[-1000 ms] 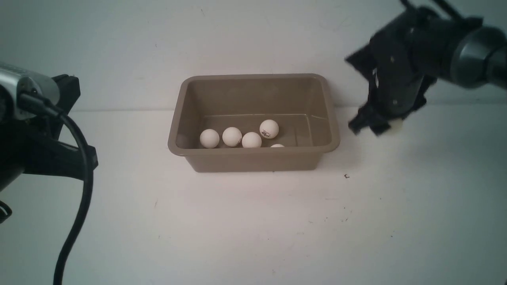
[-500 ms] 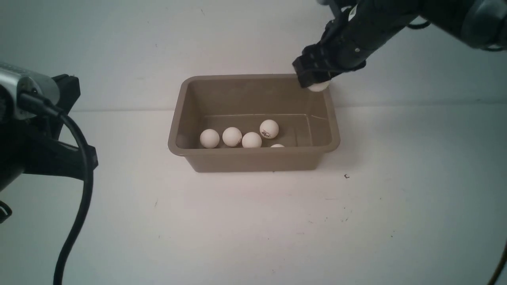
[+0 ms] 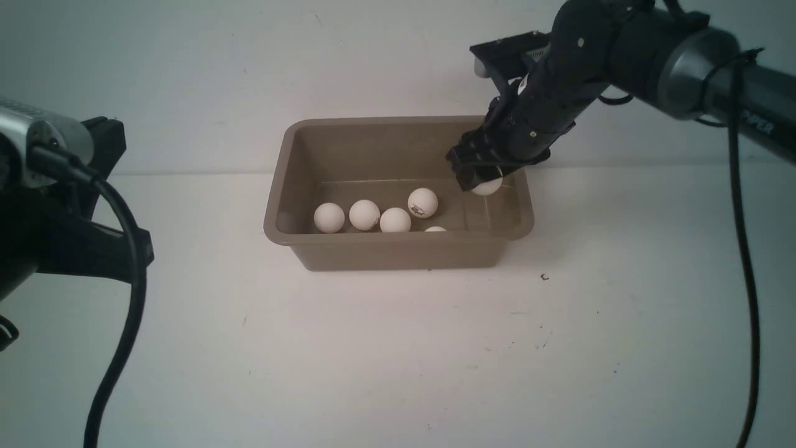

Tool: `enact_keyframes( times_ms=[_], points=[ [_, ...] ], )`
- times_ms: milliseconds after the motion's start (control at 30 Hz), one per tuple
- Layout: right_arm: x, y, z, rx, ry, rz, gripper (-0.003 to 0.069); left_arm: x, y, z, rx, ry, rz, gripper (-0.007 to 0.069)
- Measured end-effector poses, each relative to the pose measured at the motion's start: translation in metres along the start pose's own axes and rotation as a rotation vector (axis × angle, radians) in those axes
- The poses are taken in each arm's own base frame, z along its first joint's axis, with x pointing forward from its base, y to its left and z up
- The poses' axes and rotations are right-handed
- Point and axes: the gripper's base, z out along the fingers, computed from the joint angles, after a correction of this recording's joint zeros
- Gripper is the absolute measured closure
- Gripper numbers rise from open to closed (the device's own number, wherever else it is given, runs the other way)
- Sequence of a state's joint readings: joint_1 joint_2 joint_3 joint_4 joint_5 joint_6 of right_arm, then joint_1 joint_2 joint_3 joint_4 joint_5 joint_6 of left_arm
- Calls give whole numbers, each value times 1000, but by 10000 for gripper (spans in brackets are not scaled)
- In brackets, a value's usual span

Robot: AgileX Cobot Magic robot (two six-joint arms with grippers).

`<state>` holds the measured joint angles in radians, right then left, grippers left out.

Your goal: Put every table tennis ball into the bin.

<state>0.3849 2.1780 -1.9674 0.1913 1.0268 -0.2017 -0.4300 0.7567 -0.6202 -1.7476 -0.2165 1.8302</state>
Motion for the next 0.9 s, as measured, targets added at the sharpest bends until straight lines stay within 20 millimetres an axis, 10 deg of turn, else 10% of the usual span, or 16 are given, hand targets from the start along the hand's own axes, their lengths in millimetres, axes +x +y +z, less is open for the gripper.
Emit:
enact_keyframes(
  times_ms=[567,900],
  points=[
    [-2,-2,-4,22,-8,-18,231,0,0,0,0,0,0,629],
    [-36,-9,-151,330,-272,-127,581,0,0,0,0,0,0,629]
  ],
)
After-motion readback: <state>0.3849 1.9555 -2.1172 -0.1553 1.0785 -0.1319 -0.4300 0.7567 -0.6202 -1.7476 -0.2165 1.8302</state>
